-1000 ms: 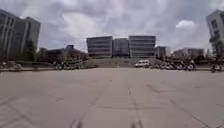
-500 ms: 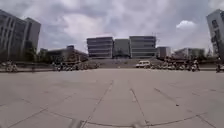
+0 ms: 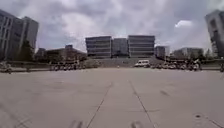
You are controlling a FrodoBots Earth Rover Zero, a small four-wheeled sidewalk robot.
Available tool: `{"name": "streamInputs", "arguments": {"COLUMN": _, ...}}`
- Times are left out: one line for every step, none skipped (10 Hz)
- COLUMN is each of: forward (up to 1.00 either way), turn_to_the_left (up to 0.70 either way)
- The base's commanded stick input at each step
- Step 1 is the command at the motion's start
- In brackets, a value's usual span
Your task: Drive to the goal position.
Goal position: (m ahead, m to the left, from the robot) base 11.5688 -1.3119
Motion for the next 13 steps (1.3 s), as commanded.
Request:
{"name": "streamInputs", "arguments": {"forward": 0.85, "turn_to_the_left": -0.02}}
{"name": "streamInputs", "arguments": {"forward": 0.85, "turn_to_the_left": -0.02}}
{"name": "streamInputs", "arguments": {"forward": 0.85, "turn_to_the_left": -0.02}}
{"name": "streamInputs", "arguments": {"forward": 0.85, "turn_to_the_left": -0.02}}
{"name": "streamInputs", "arguments": {"forward": 0.85, "turn_to_the_left": -0.02}}
{"name": "streamInputs", "arguments": {"forward": 0.85, "turn_to_the_left": -0.02}}
{"name": "streamInputs", "arguments": {"forward": 0.85, "turn_to_the_left": -0.02}}
{"name": "streamInputs", "arguments": {"forward": 0.85, "turn_to_the_left": -0.02}}
{"name": "streamInputs", "arguments": {"forward": 0.85, "turn_to_the_left": -0.02}}
{"name": "streamInputs", "arguments": {"forward": 0.85, "turn_to_the_left": -0.02}}
{"name": "streamInputs", "arguments": {"forward": 0.85, "turn_to_the_left": -0.02}}
{"name": "streamInputs", "arguments": {"forward": 0.85, "turn_to_the_left": -0.02}}
{"name": "streamInputs", "arguments": {"forward": 0.85, "turn_to_the_left": -0.02}}
